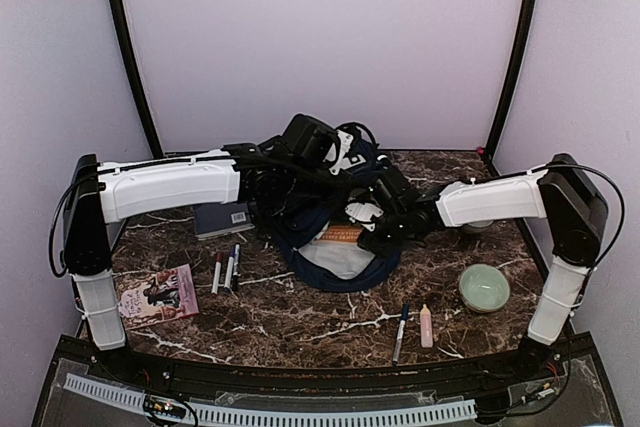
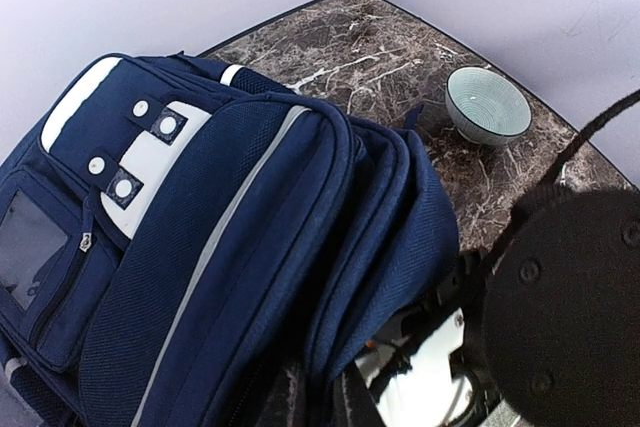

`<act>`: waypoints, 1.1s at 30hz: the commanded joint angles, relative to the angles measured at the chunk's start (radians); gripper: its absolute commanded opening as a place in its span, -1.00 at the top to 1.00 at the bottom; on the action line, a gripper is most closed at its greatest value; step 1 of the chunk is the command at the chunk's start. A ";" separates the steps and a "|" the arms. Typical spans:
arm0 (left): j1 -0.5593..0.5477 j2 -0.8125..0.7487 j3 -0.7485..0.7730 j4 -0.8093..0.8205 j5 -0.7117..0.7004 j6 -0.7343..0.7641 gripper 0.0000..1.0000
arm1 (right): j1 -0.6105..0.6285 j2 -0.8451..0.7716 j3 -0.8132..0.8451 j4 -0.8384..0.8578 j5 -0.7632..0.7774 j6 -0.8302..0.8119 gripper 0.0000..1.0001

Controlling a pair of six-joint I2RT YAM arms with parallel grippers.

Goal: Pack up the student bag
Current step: Move the book to the largest pocket of the bag.

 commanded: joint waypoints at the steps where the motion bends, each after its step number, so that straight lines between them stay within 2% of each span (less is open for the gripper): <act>1: 0.004 -0.102 -0.008 0.045 0.007 -0.022 1.00 | -0.059 0.040 0.020 0.068 0.079 -0.017 0.00; 6: 0.004 -0.104 -0.013 0.049 0.024 -0.024 1.00 | -0.090 0.080 0.075 0.153 0.110 -0.019 0.00; 11: 0.004 -0.099 -0.021 0.055 0.037 -0.027 1.00 | -0.093 0.080 0.048 0.308 0.150 0.019 -0.04; 15: 0.004 -0.095 -0.019 0.051 0.043 -0.029 1.00 | -0.090 0.049 0.038 0.233 0.042 -0.006 -0.02; 18: 0.004 -0.094 -0.019 0.054 0.037 -0.028 1.00 | -0.080 0.000 -0.038 0.192 -0.047 -0.066 0.00; 19: 0.004 -0.090 -0.018 0.061 0.037 -0.024 1.00 | -0.064 -0.026 -0.079 0.128 -0.096 -0.127 -0.10; 22: 0.004 -0.088 -0.011 0.059 0.042 -0.026 1.00 | -0.050 -0.039 -0.097 0.081 -0.093 -0.150 -0.11; 25: 0.004 -0.088 -0.012 0.058 0.043 -0.027 1.00 | -0.042 -0.046 -0.118 0.089 -0.097 -0.181 0.10; 30: 0.004 -0.089 -0.009 0.052 0.051 -0.026 1.00 | -0.040 0.028 -0.051 0.073 -0.080 -0.204 0.85; 33: 0.004 -0.091 -0.006 0.047 0.054 -0.028 1.00 | -0.039 0.068 -0.018 0.107 -0.045 -0.217 0.97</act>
